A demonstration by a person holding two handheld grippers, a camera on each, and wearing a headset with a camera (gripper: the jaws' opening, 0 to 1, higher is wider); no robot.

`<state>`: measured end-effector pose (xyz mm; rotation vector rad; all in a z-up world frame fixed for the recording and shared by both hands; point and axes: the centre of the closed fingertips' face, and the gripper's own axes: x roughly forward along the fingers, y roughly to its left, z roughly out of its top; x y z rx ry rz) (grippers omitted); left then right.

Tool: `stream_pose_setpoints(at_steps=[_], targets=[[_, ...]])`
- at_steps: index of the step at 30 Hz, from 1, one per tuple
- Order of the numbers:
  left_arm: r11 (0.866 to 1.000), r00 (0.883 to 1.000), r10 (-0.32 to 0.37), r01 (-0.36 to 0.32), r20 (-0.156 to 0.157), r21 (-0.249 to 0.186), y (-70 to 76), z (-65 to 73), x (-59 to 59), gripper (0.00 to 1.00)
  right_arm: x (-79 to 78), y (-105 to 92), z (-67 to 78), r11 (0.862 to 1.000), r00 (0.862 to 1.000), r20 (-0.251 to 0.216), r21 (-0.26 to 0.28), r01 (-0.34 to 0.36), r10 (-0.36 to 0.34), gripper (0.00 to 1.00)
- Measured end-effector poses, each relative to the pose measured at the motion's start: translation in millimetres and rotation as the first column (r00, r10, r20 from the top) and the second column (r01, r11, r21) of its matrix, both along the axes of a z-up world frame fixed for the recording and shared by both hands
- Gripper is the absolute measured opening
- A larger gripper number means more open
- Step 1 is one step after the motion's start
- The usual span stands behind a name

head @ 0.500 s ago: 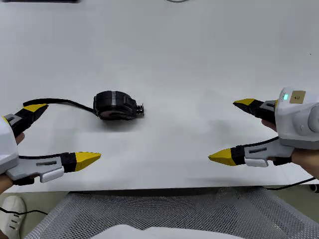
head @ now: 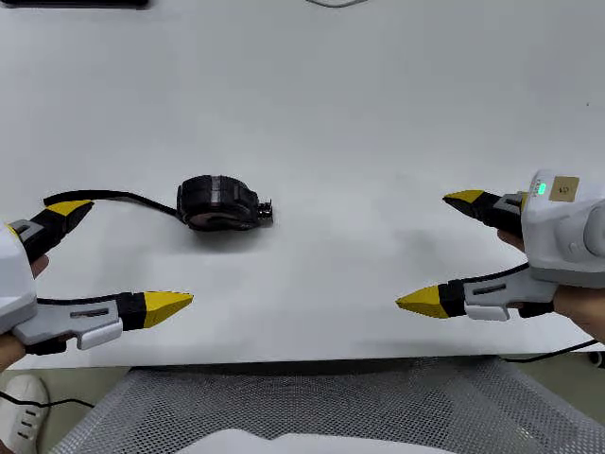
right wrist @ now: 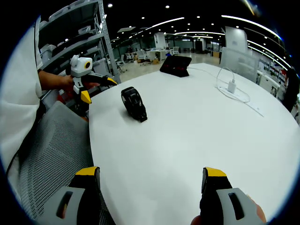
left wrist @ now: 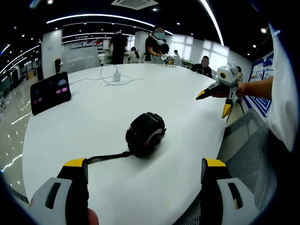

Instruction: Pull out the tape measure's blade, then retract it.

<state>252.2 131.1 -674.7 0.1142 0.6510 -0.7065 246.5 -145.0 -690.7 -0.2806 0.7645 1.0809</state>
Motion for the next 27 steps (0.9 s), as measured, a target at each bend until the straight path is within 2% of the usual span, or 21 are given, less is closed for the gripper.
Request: stream_pose_setpoints(at_steps=[10,12,14,17,27], targets=[[1.0,1.0,0.004,-0.004,-0.003,-0.011,-0.3,0.5,0.9,0.99,2.1,0.5,0.7,1.0,1.0,0.008,0.002,0.006,-0.006,0.91],[1.0,1.0,0.003,-0.003,-0.004,-0.015,-0.9,0.5,1.3,0.99,1.7,0.9,0.9,1.0,1.0,0.008,0.004,0.0,0.0,0.88],[1.0,1.0,-0.003,0.003,-0.006,-0.015,-2.0,-0.1,1.1,0.99,-2.4,1.0,0.2,1.0,1.0,-0.012,0.002,-0.013,0.013,0.77],[1.0,1.0,-0.011,0.011,-0.004,-0.008,-2.7,-0.6,1.1,0.99,-1.5,1.8,-0.7,1.0,1.0,-0.007,0.0,-0.008,0.008,0.83],[1.0,1.0,-0.013,0.013,-0.006,-0.009,-1.2,-0.2,2.2,0.99,-3.7,0.7,-1.5,1.0,1.0,-0.012,-0.007,-0.015,0.015,0.83]])
